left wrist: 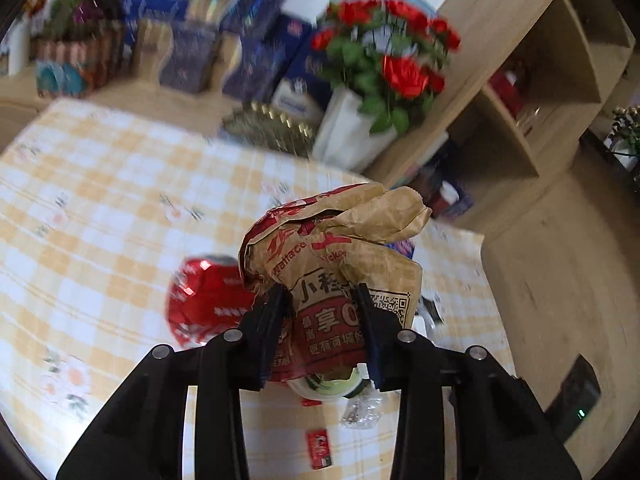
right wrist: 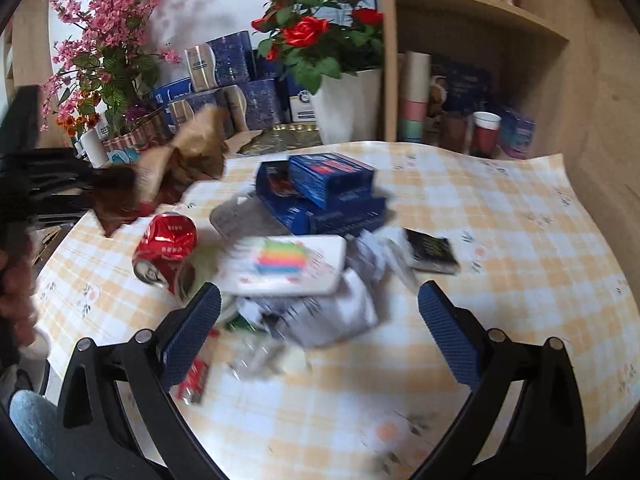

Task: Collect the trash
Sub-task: 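Carry the paper bag to the brown bin with the left gripper while the right gripper grasps the pen pack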

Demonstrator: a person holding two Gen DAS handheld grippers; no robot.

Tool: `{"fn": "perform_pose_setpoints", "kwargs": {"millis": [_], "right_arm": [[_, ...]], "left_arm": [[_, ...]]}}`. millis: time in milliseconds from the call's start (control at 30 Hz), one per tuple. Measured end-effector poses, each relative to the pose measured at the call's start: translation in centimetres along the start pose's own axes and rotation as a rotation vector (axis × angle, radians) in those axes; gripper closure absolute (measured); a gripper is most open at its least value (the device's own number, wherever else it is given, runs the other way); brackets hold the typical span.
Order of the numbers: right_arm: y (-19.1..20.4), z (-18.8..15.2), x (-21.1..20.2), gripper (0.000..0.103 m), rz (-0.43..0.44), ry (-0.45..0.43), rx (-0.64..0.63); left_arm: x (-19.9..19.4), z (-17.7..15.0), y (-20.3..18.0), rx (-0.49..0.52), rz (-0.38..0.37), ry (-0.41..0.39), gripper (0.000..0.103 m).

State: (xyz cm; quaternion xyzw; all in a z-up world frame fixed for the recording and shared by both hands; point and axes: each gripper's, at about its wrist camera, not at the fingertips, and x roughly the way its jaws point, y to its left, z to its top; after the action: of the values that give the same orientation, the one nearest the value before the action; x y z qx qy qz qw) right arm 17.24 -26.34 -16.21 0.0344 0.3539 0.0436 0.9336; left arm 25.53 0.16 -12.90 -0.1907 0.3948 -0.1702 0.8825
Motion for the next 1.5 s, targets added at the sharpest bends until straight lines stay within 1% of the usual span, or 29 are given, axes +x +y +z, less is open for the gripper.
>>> {"fn": "perform_pose_setpoints", "kwargs": {"millis": [133, 300, 333, 367, 433, 500, 533, 600, 667, 833, 1000, 1133, 1267, 1400, 1500], "right_arm": [[2.2, 0.8, 3.2, 0.006, -0.027, 0.021, 0.029], [4.0, 1.0, 6.6, 0.007, -0.089, 0.052, 0.042], [4.1, 1.1, 7.4, 0.008, -0.103, 0.067, 0.049], [4.1, 1.1, 7.8, 0.015, -0.111, 0.078, 0.055], [4.1, 1.0, 8.8, 0.023, -0.138, 0.104, 0.065], [4.4, 1.0, 8.9, 0.025, -0.142, 0.099, 0.061], [4.5, 1.0, 8.8, 0.031, -0.142, 0.097, 0.048], [5.0, 1.0, 8.6, 0.031, -0.151, 0.094, 0.012], [5.0, 1.1, 8.1, 0.032, -0.130, 0.086, 0.013], [4.6, 1.4, 4.8, 0.032, -0.074, 0.022, 0.052], [4.5, 1.2, 0.4, 0.032, -0.036, -0.041, 0.059], [4.3, 0.5, -3.7, 0.032, -0.008, -0.083, 0.060], [4.0, -0.8, -7.7, 0.032, 0.008, -0.113, 0.065], [3.7, -2.4, -11.3, 0.032, 0.008, -0.134, 0.057], [3.2, -3.6, -13.3, 0.032, 0.009, -0.142, 0.067]], "left_arm": [[-2.4, -0.7, 1.3, 0.002, 0.039, -0.052, 0.068], [-3.2, -1.5, 3.2, -0.026, 0.020, -0.049, 0.068], [-3.2, -1.6, 3.6, -0.030, 0.014, -0.046, 0.068], [-3.2, -1.8, 3.9, -0.039, 0.006, -0.041, 0.068], [-3.5, -2.1, 4.5, -0.061, -0.014, -0.040, 0.068], [-3.7, -2.4, 4.6, -0.061, -0.023, -0.043, 0.068], [-3.8, -2.5, 4.4, -0.056, -0.024, -0.046, 0.068], [-4.1, -2.8, 4.2, -0.042, -0.025, -0.052, 0.068], [-4.5, -3.0, 4.0, -0.033, -0.031, -0.059, 0.068], [-5.8, -3.6, 3.6, -0.016, -0.053, -0.063, 0.068], [-7.7, -4.6, 2.2, 0.050, -0.062, -0.072, 0.068], [-9.6, -6.1, 1.3, 0.093, -0.101, -0.066, 0.068], [-11.3, -8.6, 0.2, 0.167, -0.127, -0.042, 0.068], [-13.0, -12.2, -1.3, 0.269, -0.150, -0.019, 0.067], [-13.5, -14.8, -1.9, 0.335, -0.155, 0.013, 0.067]]}}
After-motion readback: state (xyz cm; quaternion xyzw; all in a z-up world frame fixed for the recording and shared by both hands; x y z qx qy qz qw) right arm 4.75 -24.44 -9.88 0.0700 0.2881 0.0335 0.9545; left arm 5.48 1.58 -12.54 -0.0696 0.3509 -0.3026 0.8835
